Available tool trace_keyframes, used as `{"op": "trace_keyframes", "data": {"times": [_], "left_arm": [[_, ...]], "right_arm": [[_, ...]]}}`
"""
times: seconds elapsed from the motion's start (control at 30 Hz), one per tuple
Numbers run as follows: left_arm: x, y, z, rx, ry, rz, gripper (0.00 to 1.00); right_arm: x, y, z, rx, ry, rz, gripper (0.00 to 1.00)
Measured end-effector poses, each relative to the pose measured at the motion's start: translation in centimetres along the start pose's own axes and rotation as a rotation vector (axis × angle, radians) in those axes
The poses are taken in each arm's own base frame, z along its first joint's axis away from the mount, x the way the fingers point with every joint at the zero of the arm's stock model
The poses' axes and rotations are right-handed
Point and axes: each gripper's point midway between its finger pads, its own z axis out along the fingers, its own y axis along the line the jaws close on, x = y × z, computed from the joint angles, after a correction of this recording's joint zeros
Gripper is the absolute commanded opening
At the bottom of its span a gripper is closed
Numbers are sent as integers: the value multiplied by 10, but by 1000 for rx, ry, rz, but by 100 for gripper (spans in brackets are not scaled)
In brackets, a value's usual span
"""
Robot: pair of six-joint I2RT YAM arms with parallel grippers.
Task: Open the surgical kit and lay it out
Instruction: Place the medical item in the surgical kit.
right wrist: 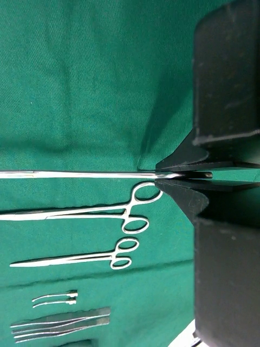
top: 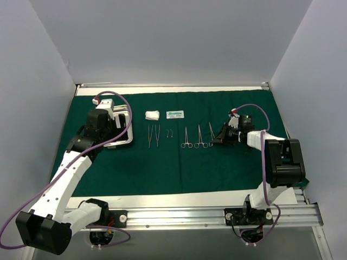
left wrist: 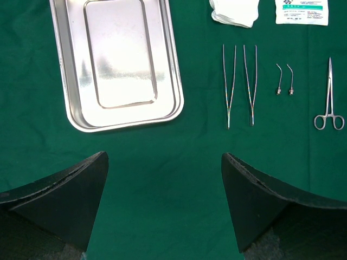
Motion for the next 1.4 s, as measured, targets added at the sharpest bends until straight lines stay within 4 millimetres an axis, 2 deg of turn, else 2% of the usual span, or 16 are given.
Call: {"op": "trace_keyframes", "data": {"times": [0.2,0.53,0.7,0.9,1.03,1.27,1.4], "left_arm": [[0,0,0,0,1,0,94],[1,0,2,-2,7,1,94],[2,0,3,-2,10,2,94],[3,0,3,-3,14,2,94],[5,1,4,-4,18,3,94],[6,1,4,-6,20,2,94],[6,1,4,-6,20,2,94]], "right_arm": [[0,-1,0,-6,-6,22,2],[3,-9,2,14,-9,64,14],[4,-21,1,49,-15,91,20],[4,-23,0,47,-18,101,26],[3,-20,-1,37,-18,102,38],[-1,-22,-5,68,-36,98,44],[-2,-27,-11,117,-48,101,51]]}}
